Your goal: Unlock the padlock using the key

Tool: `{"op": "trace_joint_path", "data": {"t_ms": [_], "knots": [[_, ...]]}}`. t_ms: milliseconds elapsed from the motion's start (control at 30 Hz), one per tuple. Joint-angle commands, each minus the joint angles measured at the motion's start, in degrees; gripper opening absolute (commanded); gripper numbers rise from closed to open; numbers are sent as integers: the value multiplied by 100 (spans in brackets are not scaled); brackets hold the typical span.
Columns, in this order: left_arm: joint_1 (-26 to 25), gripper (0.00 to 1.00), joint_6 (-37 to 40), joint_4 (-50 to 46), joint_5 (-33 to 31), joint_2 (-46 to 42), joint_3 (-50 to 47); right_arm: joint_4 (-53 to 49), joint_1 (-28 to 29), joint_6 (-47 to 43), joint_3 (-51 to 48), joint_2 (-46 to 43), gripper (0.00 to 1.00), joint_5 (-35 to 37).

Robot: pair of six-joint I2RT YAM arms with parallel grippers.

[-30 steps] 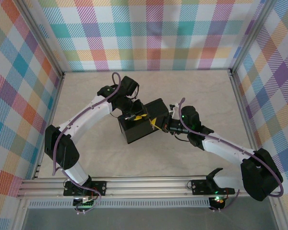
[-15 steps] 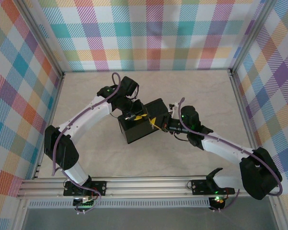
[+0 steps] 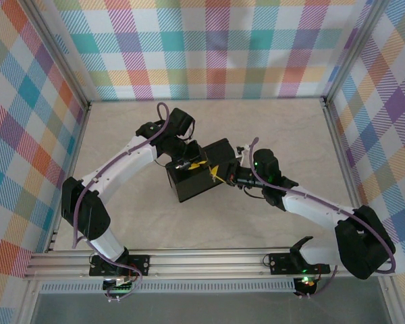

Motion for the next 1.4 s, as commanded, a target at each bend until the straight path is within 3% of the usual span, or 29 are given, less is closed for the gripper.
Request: {"op": "trace_joint_path", "data": {"t_ms": [0,567,733,867,1000,1167,1367], "knots": [[-81,26,156,-377,-53,-32,-241,401,-56,105,118,131,0,142],[-40,27,356,-534,-260,-54,-254,0,-113,98,352,80,0,-111],[145,35,833,-712,-287,-218,245,-596,-129,-211,523,-12,0,-419],[156,40,2168,-1428,-271,55,1400,-996,-190,-404,510,-194,0,-505],[200,42,3599,-1950,-646,391,2267,-1324,-353,-572,562,-321,0,-781],[213,49,6159,-963,-473,134,1634,-1802,-599,-1010,781,-290,0,-1299],[277,52,9445,-575,764,73,1433,-2312,-858,-1583,1070,-136,0,-2167]]}}
